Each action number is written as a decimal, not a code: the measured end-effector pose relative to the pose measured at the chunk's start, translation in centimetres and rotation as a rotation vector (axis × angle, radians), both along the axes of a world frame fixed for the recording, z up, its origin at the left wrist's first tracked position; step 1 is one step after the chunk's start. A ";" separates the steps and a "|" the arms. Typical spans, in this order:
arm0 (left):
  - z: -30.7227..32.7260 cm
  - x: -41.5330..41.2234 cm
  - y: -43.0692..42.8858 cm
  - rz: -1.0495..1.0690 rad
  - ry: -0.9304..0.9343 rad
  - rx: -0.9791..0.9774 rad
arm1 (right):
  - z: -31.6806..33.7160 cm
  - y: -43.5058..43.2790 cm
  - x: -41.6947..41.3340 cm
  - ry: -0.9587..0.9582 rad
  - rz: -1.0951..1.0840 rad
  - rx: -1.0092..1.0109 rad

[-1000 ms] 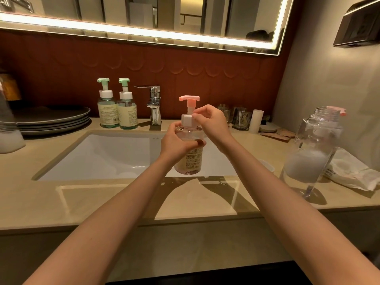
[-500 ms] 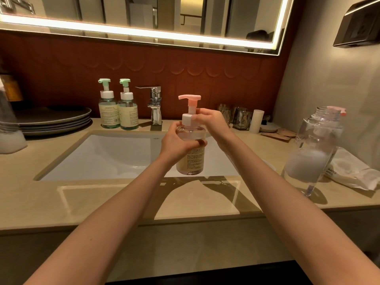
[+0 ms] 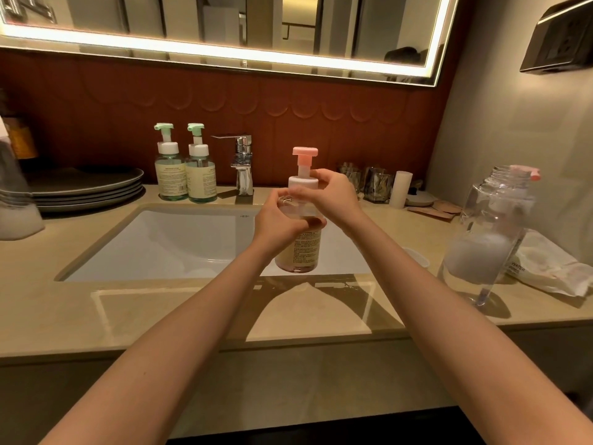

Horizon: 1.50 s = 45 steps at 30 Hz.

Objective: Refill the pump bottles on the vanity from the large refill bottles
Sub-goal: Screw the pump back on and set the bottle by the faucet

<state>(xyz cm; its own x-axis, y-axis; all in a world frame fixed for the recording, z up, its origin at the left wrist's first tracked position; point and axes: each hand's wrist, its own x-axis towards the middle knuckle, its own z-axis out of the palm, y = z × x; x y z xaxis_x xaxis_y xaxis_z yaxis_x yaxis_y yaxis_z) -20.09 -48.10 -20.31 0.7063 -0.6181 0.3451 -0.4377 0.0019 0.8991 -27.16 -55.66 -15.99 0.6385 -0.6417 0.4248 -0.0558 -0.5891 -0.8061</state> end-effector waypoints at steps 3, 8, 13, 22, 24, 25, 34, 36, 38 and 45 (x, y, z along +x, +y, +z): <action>-0.1 -0.2 0.0 -0.028 -0.011 0.016 | -0.4 0.1 0.5 0.090 -0.168 -0.109; 0.2 -0.5 0.1 -0.106 0.020 0.019 | -0.2 0.0 0.3 0.033 0.031 0.125; 0.1 -0.5 0.0 -0.100 -0.008 0.021 | 0.0 -0.3 -0.5 0.009 0.036 0.058; 0.0 -0.4 -0.5 0.026 -0.052 0.015 | -0.3 -0.4 0.1 0.040 0.015 0.131; 0.3 -0.3 -0.2 -0.010 -0.026 0.019 | -0.2 -0.4 -0.2 0.031 0.098 0.195; 0.3 -0.3 -0.2 -0.009 -0.045 0.027 | -0.2 -0.4 -0.1 0.012 0.051 0.156; 0.3 0.0 0.1 -0.044 0.005 0.037 | -0.5 -0.2 0.2 0.061 0.114 0.260; 0.4 0.0 0.4 -0.102 0.031 0.037 | -0.6 -0.5 -0.2 0.032 0.199 0.279; 0.3 -0.2 0.3 -0.099 -0.001 0.054 | -0.8 -0.7 -0.5 -0.049 0.163 0.271; 0.0 -0.3 -0.7 0.047 -0.106 0.042 | -1.0 -0.2 0.5 -0.014 -0.101 0.064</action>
<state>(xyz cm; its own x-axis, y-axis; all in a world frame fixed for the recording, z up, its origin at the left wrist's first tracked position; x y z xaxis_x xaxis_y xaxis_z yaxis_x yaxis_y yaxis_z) -20.36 -48.81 -20.36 0.6961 -0.6003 0.3938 -0.5287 -0.0576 0.8469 -26.64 -55.88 -16.94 0.5634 -0.7286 0.3895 -0.1006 -0.5285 -0.8430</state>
